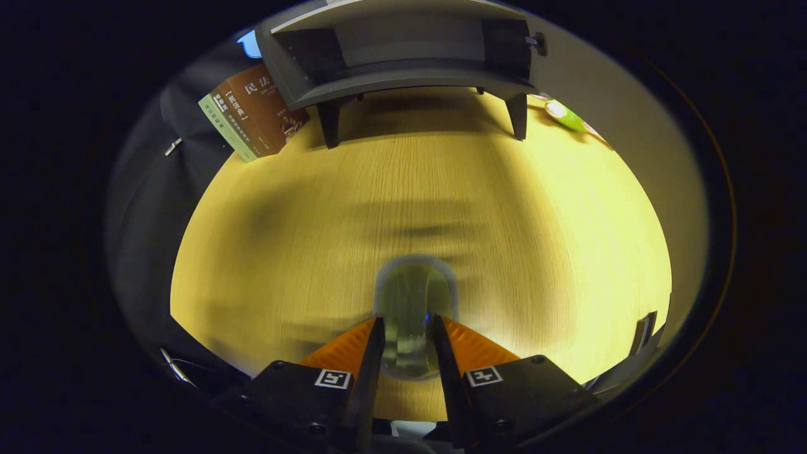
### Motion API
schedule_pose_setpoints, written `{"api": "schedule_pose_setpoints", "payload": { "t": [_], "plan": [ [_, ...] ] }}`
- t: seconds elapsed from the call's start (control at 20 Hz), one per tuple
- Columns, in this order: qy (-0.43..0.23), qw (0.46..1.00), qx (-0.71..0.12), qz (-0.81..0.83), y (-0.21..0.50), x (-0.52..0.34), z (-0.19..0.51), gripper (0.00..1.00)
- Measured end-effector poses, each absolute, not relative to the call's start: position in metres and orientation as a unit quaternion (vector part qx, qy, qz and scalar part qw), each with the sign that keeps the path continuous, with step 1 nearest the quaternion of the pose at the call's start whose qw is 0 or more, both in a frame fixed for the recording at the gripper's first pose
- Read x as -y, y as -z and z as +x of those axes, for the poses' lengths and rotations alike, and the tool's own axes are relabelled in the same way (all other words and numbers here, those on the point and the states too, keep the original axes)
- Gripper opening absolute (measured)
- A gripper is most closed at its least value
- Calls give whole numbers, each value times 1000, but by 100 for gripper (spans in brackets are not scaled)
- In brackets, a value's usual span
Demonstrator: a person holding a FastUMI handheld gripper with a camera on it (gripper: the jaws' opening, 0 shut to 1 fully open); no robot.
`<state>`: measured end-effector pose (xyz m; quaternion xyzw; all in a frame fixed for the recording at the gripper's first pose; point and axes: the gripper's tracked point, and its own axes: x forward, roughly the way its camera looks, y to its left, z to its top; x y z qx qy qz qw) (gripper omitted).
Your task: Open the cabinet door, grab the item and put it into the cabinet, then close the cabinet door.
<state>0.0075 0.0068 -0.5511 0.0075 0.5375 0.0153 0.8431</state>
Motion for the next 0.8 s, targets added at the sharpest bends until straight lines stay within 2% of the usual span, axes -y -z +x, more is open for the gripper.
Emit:
{"api": "schedule_pose_setpoints", "payload": {
  "t": [0.15, 0.25, 0.5, 0.8],
  "plan": [
    [-12, 844, -536, 4, 556, -4, 8, 51],
    [-5, 840, -542, -10, 554, 2, 7, 22],
    [-5, 837, -547, -9, 552, 1, 6, 22],
    [-4, 852, -524, -2, 516, -8, 18, 22]
  ]
}}
